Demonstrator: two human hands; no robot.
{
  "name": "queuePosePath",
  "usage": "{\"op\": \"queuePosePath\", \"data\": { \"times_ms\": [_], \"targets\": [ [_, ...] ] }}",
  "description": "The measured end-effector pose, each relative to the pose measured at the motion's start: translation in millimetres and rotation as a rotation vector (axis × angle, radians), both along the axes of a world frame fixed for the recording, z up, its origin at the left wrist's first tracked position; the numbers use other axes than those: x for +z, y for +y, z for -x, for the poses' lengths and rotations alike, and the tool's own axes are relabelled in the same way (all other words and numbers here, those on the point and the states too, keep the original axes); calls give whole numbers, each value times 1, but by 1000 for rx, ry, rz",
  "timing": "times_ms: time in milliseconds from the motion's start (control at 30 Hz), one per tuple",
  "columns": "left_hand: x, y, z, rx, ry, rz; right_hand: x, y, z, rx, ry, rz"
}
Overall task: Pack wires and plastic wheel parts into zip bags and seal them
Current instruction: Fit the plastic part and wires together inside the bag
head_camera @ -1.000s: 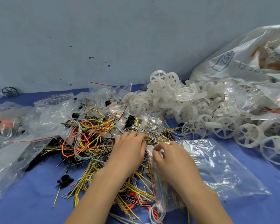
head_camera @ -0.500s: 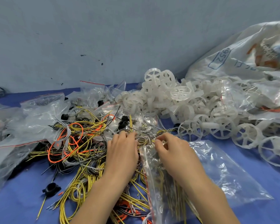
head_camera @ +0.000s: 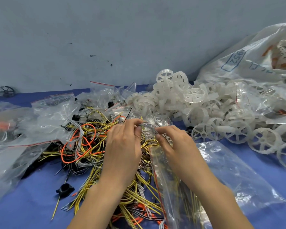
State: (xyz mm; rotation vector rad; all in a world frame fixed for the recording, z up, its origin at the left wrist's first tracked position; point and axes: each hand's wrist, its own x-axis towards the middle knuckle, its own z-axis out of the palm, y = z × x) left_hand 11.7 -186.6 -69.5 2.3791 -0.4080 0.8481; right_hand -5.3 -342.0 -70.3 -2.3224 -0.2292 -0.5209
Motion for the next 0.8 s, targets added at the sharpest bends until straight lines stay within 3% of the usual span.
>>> {"op": "queuePosePath", "data": {
  "times_ms": [167, 300, 467, 667, 800],
  "targets": [
    [7, 7, 3, -67, 68, 94, 5, 8, 0, 27, -116, -107],
    [7, 17, 4, -89, 155, 28, 5, 10, -3, -7, -184, -146],
    [0, 33, 3, -82, 296, -109, 9, 0, -7, -30, -134, -523],
    [32, 38, 12, -67, 102, 273, 18, 2, -6, -2, -177, -591],
    [53, 33, 25, -77, -24, 200, 22, 11, -2, 30, -195, -477]
  ]
}}
